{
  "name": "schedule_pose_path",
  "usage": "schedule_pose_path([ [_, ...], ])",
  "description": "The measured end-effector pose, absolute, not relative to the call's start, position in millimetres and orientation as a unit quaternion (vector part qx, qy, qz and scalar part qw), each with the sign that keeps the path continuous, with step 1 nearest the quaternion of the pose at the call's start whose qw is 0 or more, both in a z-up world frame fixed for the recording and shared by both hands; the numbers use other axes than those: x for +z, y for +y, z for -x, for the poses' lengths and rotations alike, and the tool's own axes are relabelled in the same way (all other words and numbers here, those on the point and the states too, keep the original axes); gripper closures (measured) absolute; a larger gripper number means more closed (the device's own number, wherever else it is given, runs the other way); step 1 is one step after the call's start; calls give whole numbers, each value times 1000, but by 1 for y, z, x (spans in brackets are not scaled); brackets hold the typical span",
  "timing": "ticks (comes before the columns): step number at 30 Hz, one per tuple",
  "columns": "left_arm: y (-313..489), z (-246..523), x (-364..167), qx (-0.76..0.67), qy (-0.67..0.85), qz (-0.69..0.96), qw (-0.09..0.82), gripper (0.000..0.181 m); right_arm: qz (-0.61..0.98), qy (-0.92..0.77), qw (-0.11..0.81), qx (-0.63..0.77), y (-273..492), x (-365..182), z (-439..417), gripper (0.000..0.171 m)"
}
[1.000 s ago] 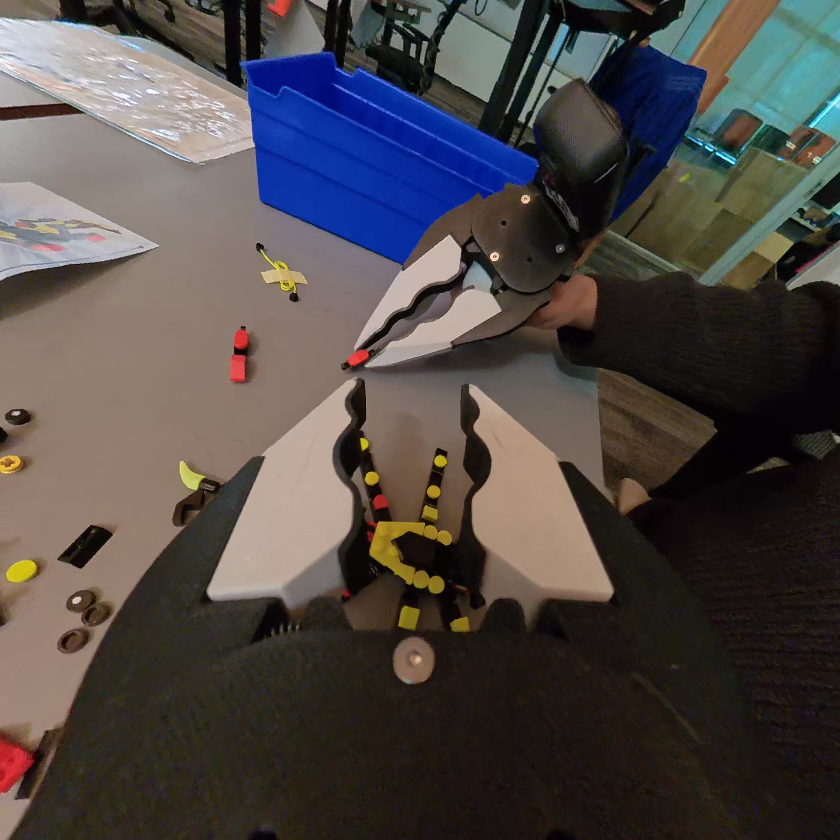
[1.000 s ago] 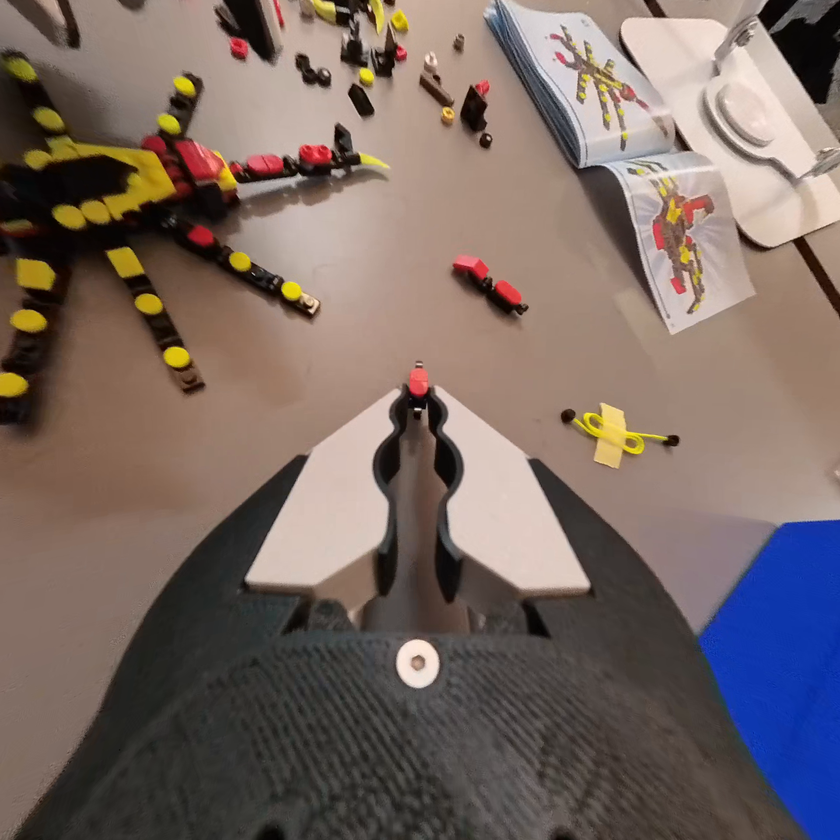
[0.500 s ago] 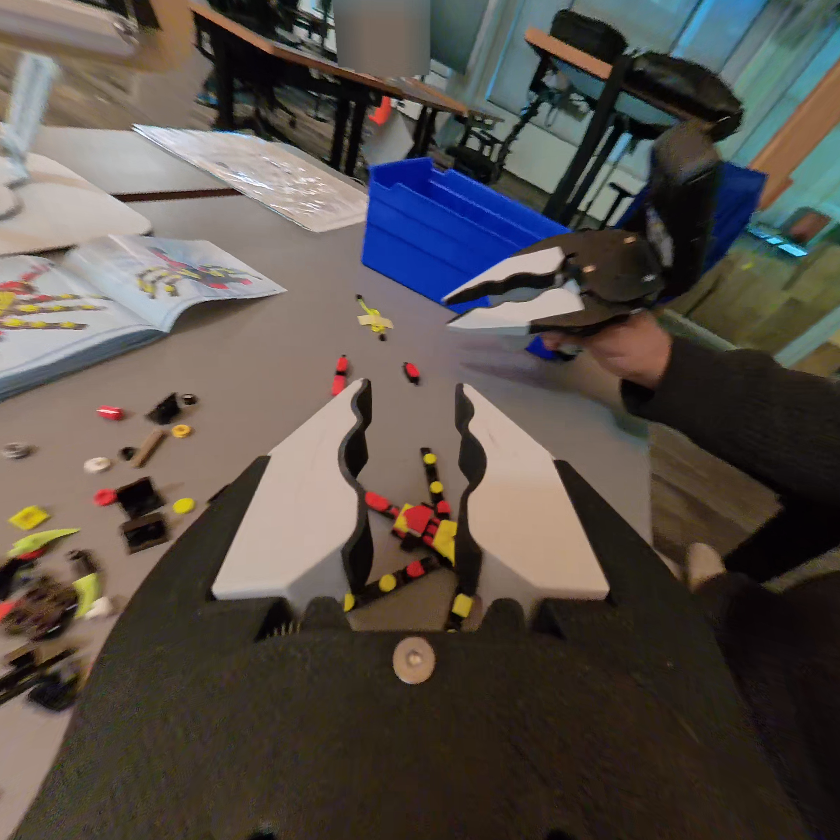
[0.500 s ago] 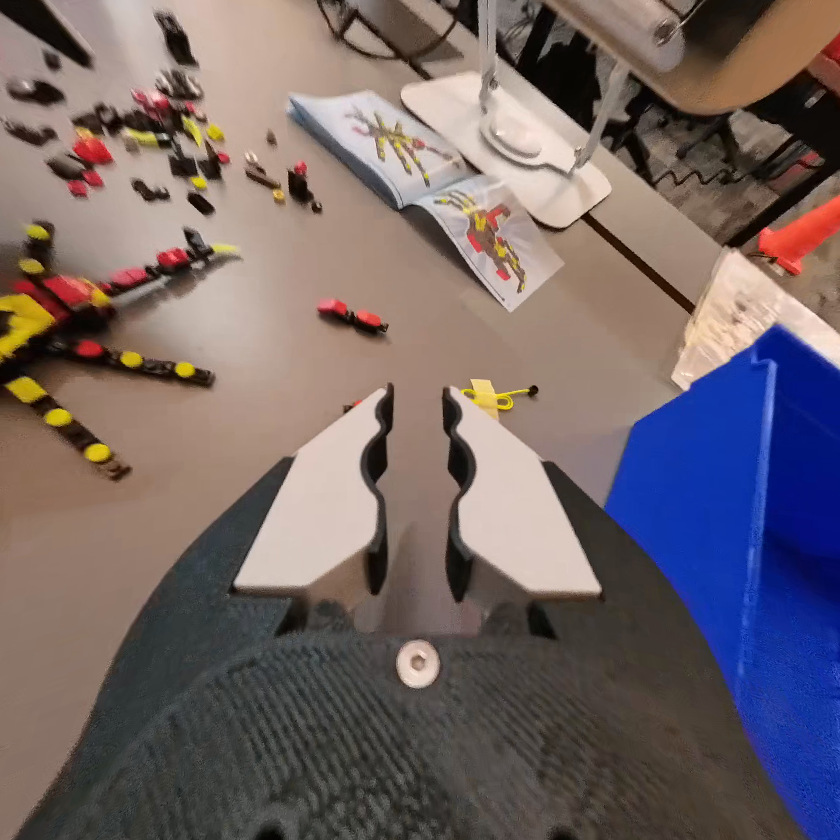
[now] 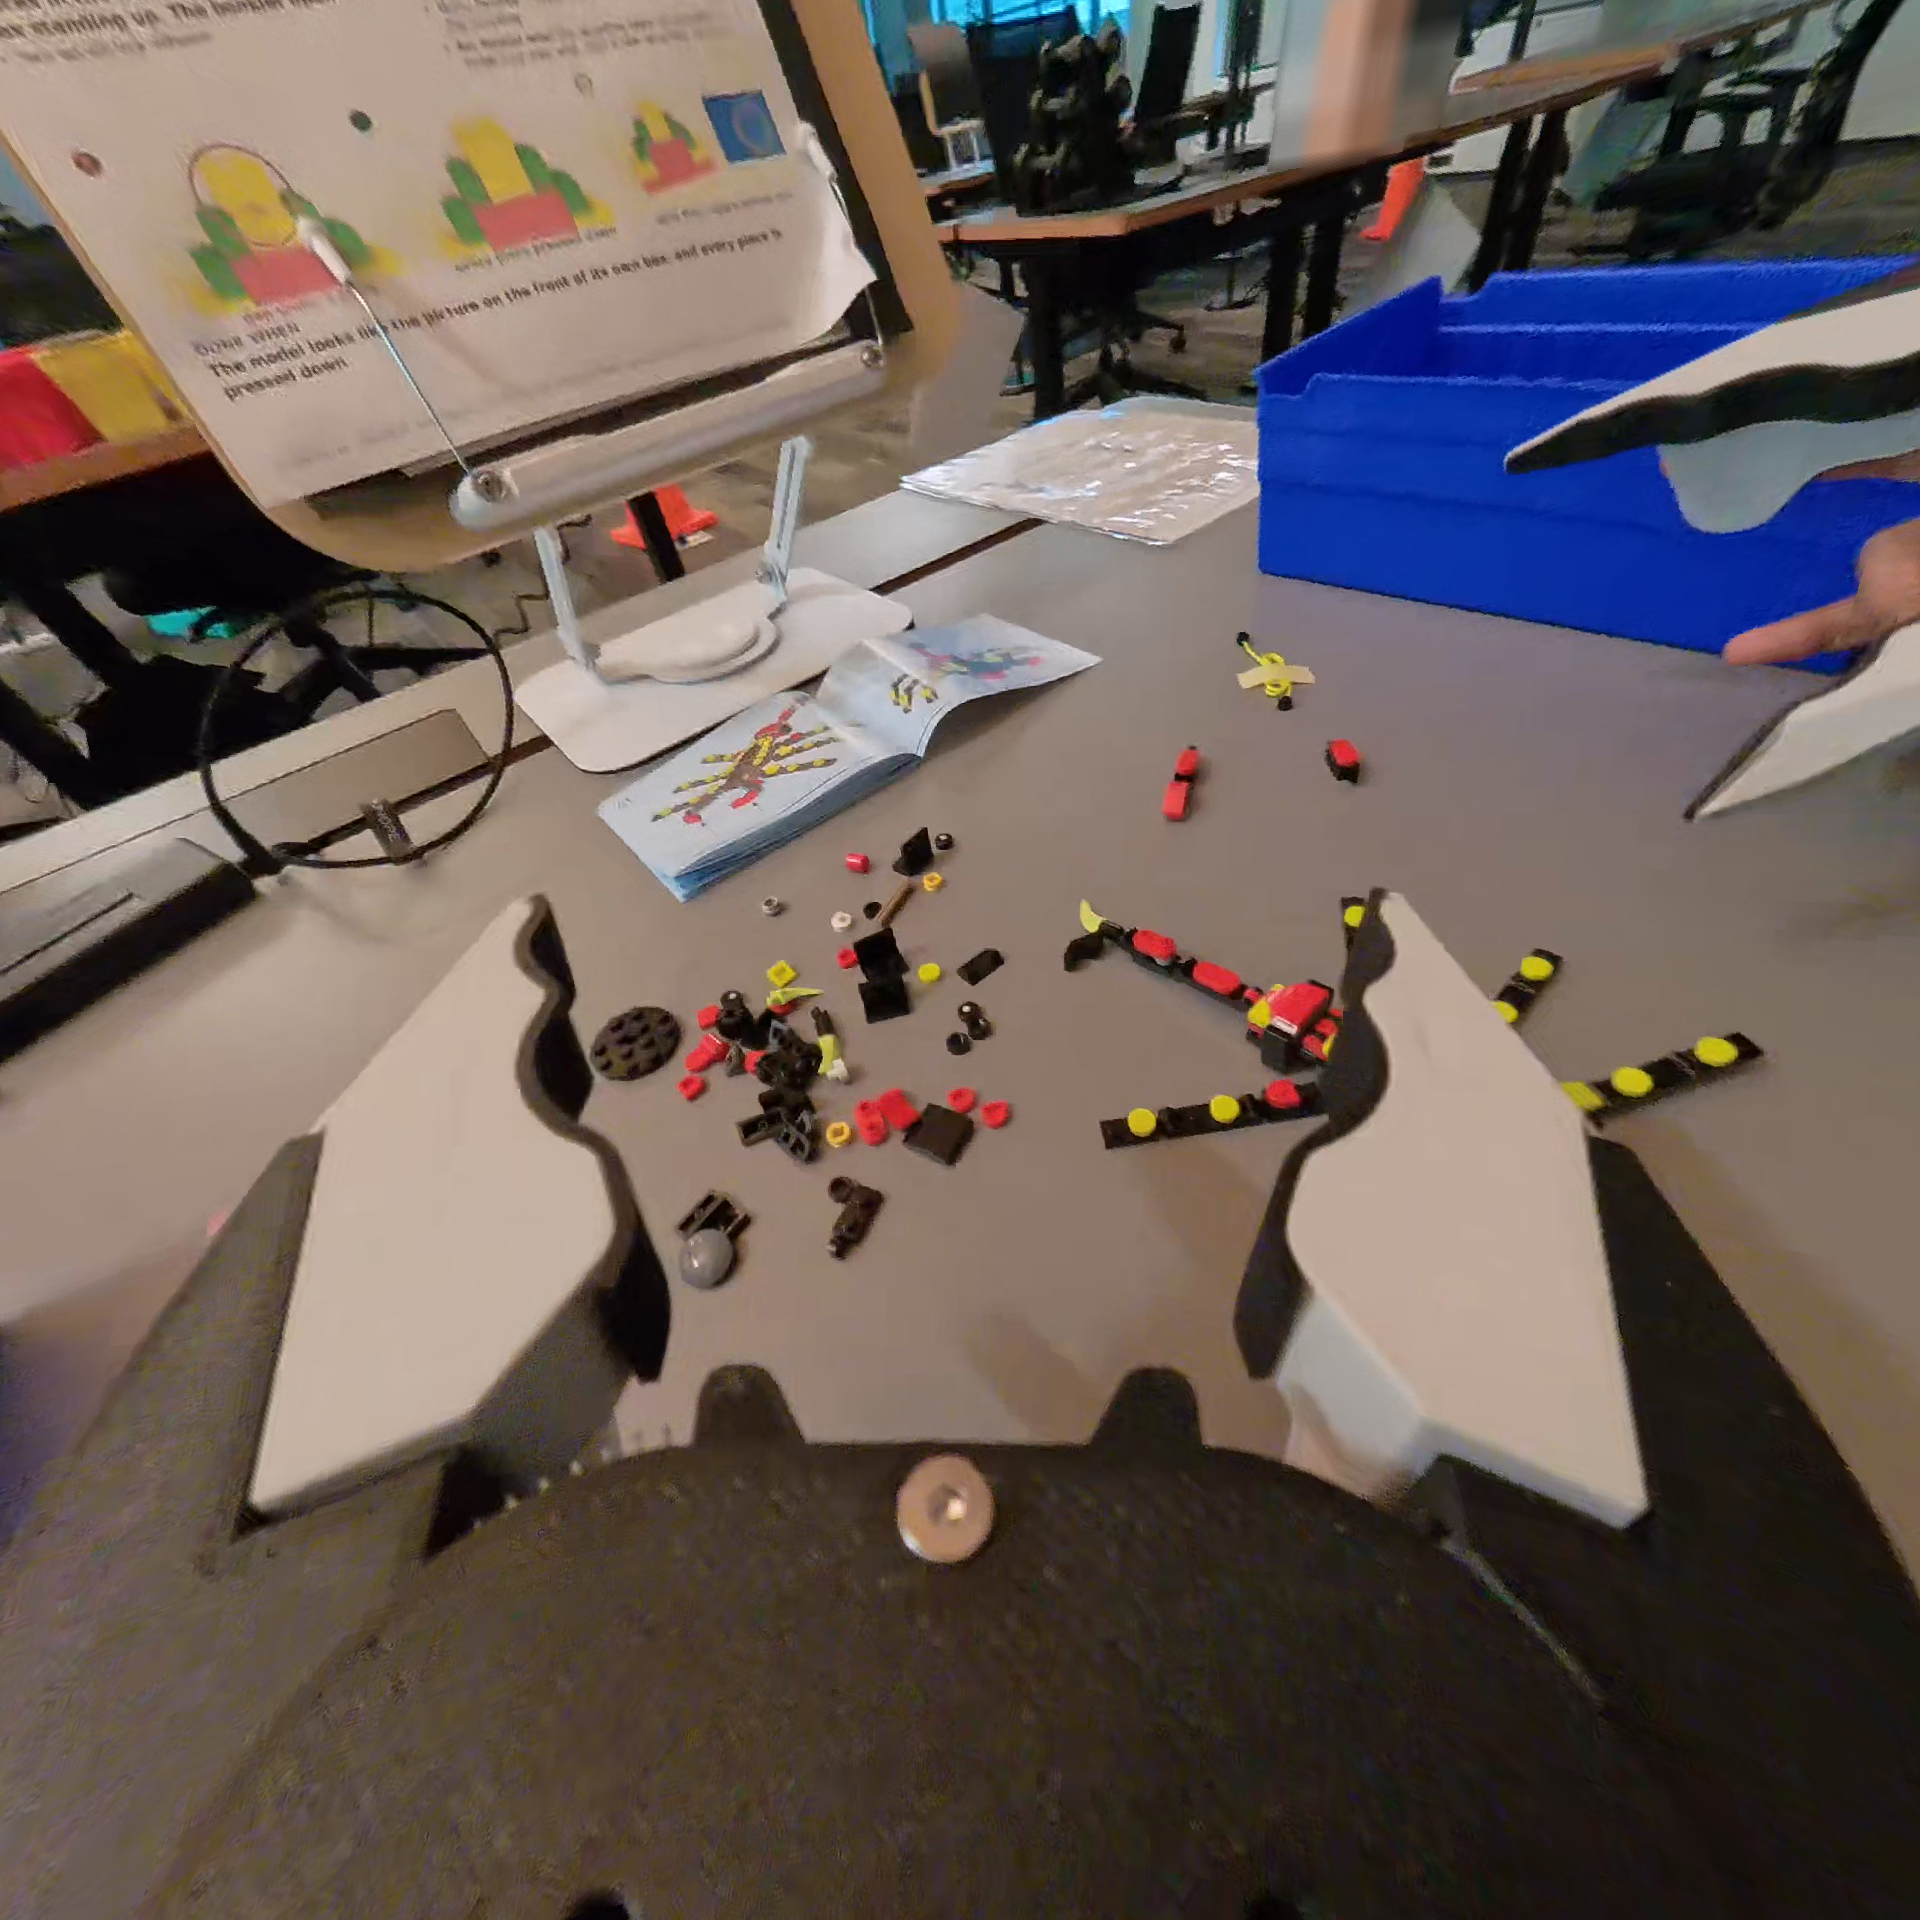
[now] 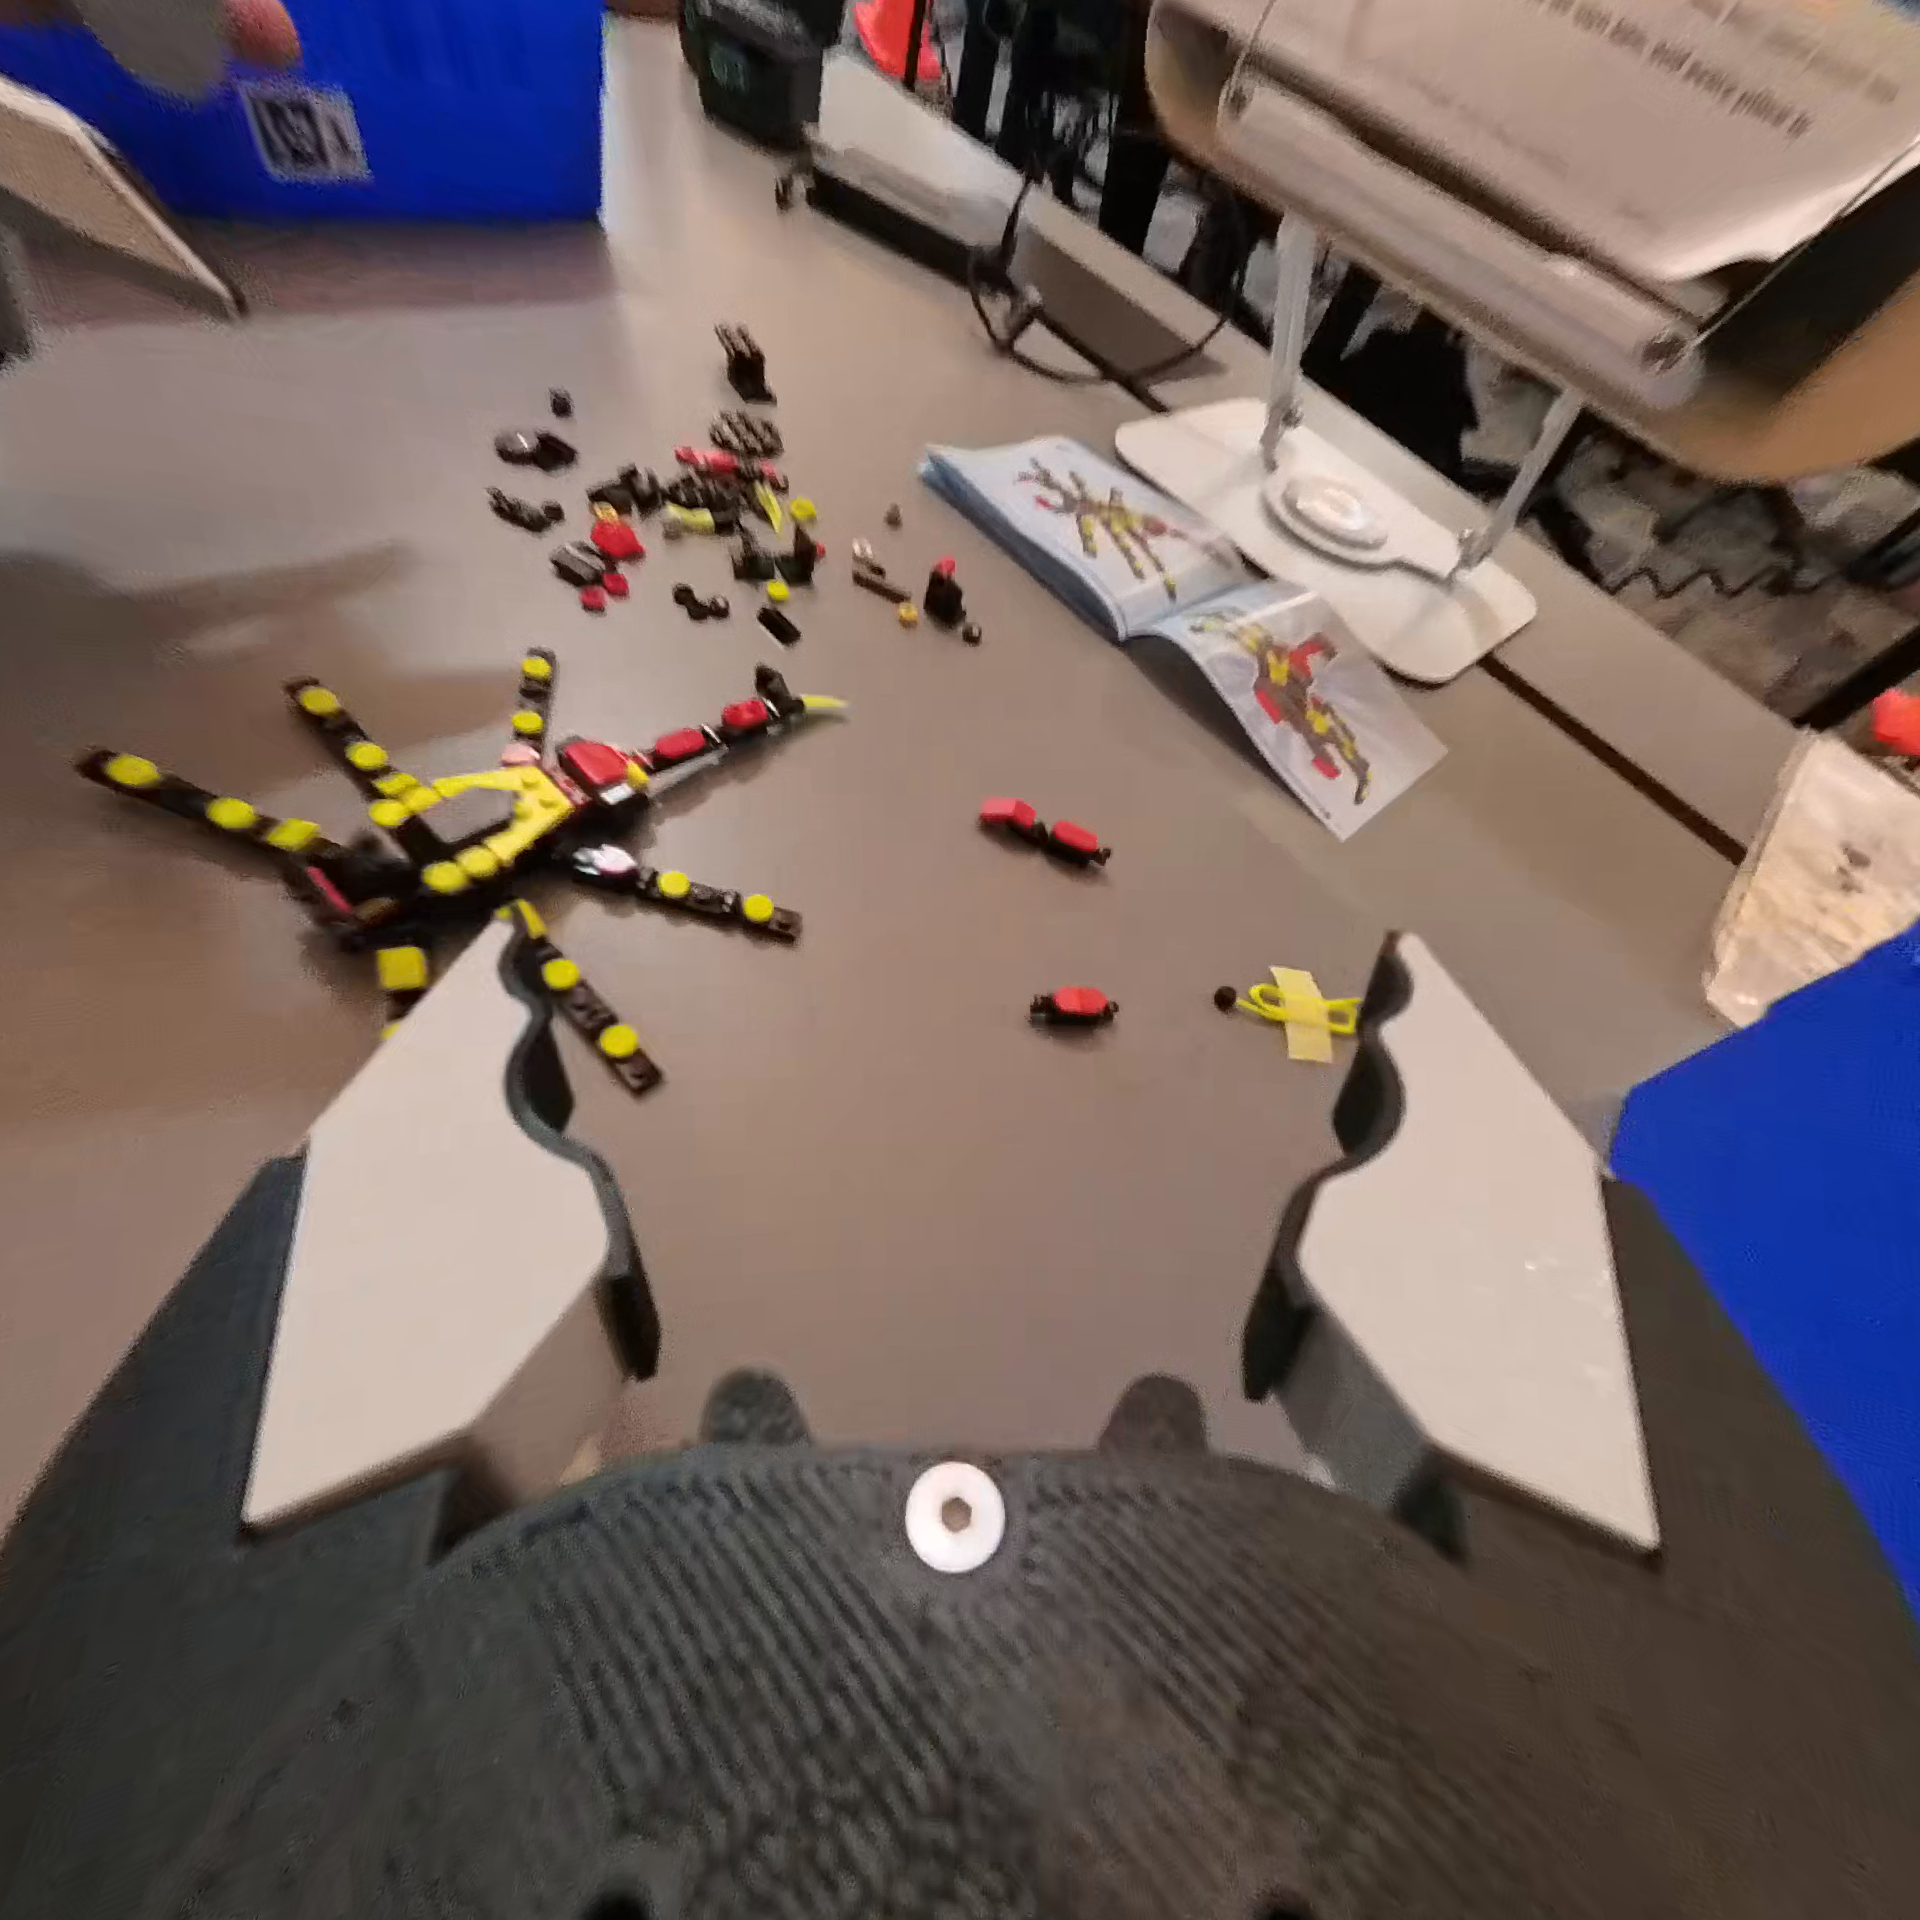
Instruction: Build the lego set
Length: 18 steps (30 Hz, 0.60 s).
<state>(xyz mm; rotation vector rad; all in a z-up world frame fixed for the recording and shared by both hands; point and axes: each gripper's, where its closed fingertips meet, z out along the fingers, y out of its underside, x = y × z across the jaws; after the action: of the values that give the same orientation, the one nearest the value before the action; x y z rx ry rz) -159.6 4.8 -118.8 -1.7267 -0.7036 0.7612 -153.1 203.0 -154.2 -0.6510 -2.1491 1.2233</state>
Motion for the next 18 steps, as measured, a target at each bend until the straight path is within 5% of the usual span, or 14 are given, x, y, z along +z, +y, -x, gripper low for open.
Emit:
schedule_pose_path([
  [9, -7, 207, -177, 277, -359, 764, 460, 29, 255, -858, 252, 367, 212, -213, 191, 33],
  [18, -21, 196, -166, 279, -378, 743, 477, 33, 258, -858, 273, 350, 223, -210, 183, 34],
])
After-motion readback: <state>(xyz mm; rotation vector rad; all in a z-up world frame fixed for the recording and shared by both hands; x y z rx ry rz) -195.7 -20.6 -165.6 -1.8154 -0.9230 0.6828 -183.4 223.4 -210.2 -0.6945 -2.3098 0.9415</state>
